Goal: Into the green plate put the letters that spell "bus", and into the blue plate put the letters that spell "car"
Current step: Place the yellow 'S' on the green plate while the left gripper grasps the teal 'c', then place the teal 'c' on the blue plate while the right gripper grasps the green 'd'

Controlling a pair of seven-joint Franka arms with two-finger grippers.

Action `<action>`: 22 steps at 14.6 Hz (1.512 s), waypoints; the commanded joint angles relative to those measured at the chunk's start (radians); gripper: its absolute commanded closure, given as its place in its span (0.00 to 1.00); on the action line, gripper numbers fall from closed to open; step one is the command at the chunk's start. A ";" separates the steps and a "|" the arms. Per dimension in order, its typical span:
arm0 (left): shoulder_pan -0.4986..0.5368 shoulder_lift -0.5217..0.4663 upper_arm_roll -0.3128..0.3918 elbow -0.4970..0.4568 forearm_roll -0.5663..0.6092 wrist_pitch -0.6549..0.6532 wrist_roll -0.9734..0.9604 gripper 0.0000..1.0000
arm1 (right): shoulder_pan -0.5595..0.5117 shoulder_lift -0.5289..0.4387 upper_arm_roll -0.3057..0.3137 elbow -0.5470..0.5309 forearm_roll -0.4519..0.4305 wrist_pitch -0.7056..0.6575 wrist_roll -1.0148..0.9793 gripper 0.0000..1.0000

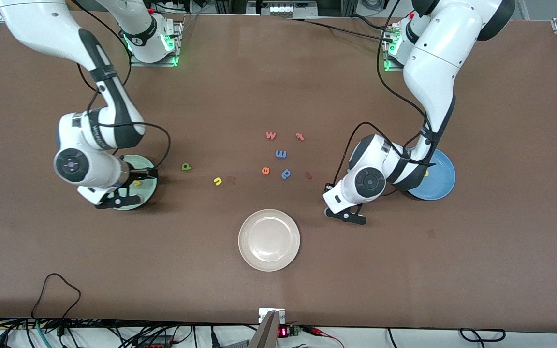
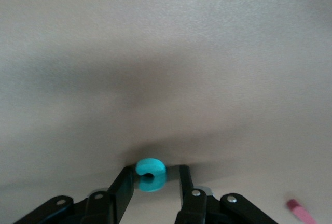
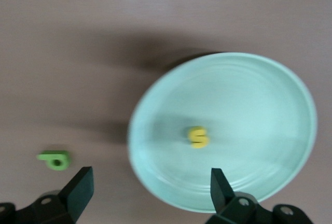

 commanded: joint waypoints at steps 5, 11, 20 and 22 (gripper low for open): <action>-0.022 0.024 0.012 0.028 0.063 -0.002 -0.064 0.71 | 0.075 -0.059 0.038 -0.194 -0.003 0.197 0.172 0.20; 0.004 -0.010 0.012 0.030 0.065 -0.021 -0.052 0.92 | 0.113 -0.036 0.038 -0.221 -0.003 0.265 0.239 0.37; 0.309 -0.233 0.012 -0.140 0.074 -0.272 0.181 0.92 | 0.126 0.010 0.038 -0.221 -0.006 0.314 0.241 0.38; 0.360 -0.263 0.012 -0.219 0.074 -0.259 0.189 0.92 | 0.127 0.023 0.038 -0.221 -0.006 0.329 0.241 0.37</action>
